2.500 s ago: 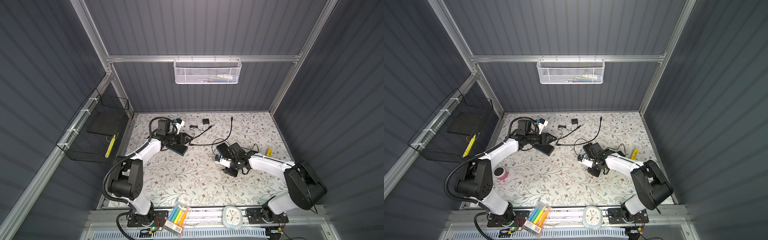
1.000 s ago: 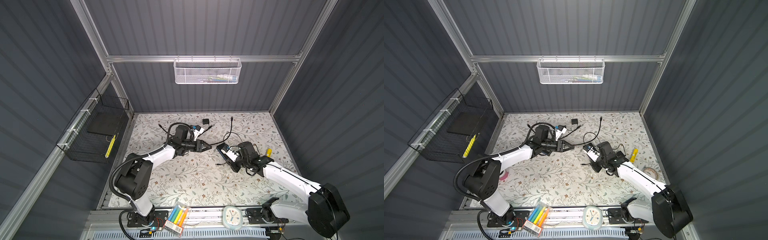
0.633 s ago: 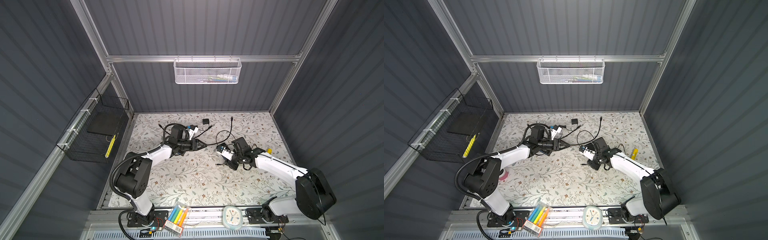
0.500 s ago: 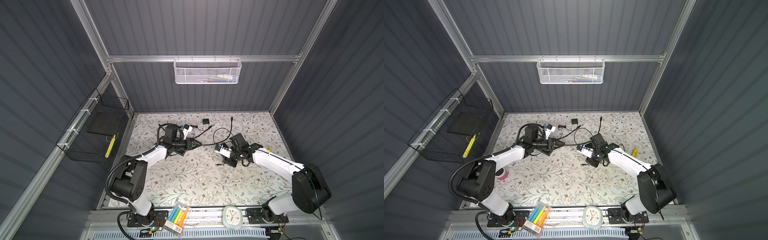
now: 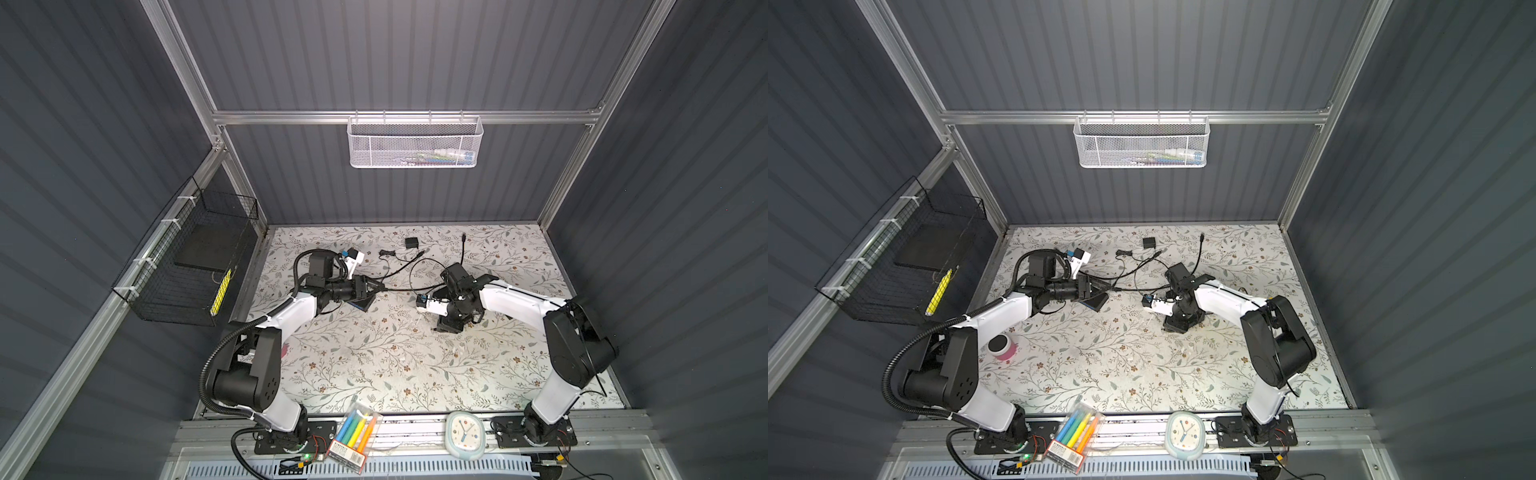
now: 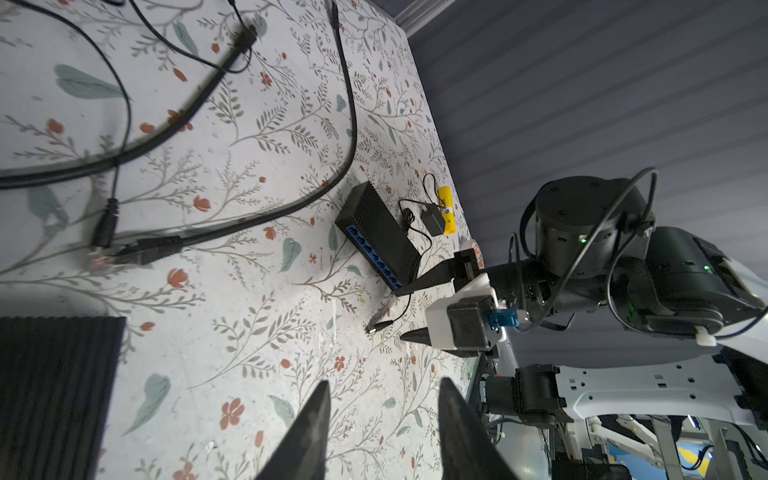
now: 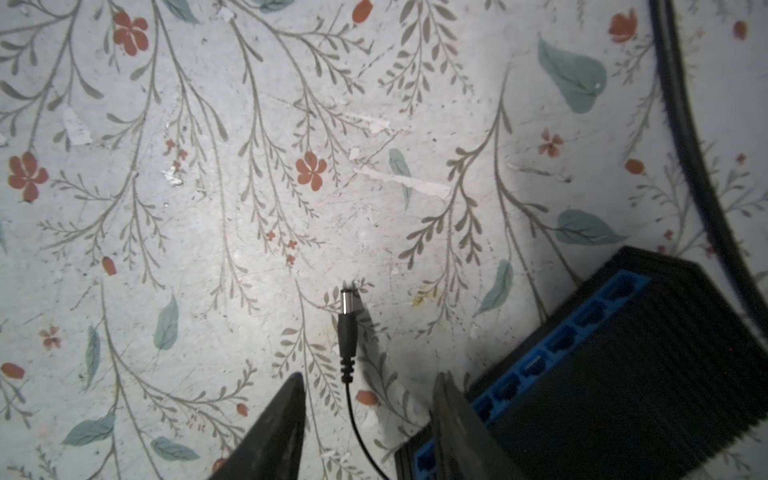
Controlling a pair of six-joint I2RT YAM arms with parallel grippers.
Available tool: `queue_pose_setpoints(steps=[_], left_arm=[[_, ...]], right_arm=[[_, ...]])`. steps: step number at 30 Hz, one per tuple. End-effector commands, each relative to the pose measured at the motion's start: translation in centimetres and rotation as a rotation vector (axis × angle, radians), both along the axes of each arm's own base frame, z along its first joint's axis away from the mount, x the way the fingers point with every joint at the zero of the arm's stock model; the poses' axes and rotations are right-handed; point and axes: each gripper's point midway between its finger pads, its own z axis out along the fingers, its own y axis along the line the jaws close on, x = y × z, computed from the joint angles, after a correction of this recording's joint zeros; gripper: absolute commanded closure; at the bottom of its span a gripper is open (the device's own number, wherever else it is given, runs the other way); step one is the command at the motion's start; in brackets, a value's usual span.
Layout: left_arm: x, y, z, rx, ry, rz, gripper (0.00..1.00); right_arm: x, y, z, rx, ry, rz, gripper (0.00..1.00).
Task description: Insert the plug into the switch port
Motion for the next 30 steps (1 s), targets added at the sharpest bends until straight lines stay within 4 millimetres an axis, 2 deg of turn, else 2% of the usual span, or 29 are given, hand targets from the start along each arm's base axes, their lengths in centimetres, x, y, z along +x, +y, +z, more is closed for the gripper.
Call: queue_pose_setpoints(steps=[1,9,11,13,17,21,23,26,28,30], left_arm=[[-1.0,0.2,0.2,-0.005,-0.002,-0.037,0.57],[-0.8,0.6,-0.1,-0.005,0.006,-0.036,0.57],[-0.6,0.7,0.0,-0.006,0.005,-0.035,0.57],[-0.7,0.7,0.0,-0.008,0.008,-0.036,0.57],[-0.6,0.7,0.2,-0.007,0.004,-0.033,0.58],[-0.7,0.7,0.3,-0.01,0.008,-0.029,0.59],[-0.6,0.7,0.6,-0.014,0.004,-0.027,0.59],[-0.5,0.7,0.8,-0.003,0.009,-0.008,0.59],[-0.7,0.2,0.2,0.063,0.019,0.0,0.6],[-1.6,-1.7,0.4,0.084,0.007,-0.045,0.59]], right_arm=[[-0.5,0.3,-0.7,-0.016,0.038,0.033,0.49],[-0.3,0.0,-2.4,-0.048,0.05,0.026,0.5],[-0.2,-0.2,-2.8,-0.064,0.049,0.017,0.53],[-0.1,-0.2,-2.8,-0.068,0.05,0.007,0.61],[0.5,-0.3,-2.5,-0.064,0.019,-0.034,0.87],[0.8,-0.7,-2.2,-0.053,-0.022,-0.108,1.0],[0.9,-0.8,-1.6,-0.028,-0.04,-0.157,1.0],[2.1,-1.0,0.8,0.049,-0.111,-0.306,1.0],[2.6,-1.0,3.3,0.147,-0.15,-0.41,1.0],[2.4,-0.9,5.2,0.237,-0.168,-0.49,1.0]])
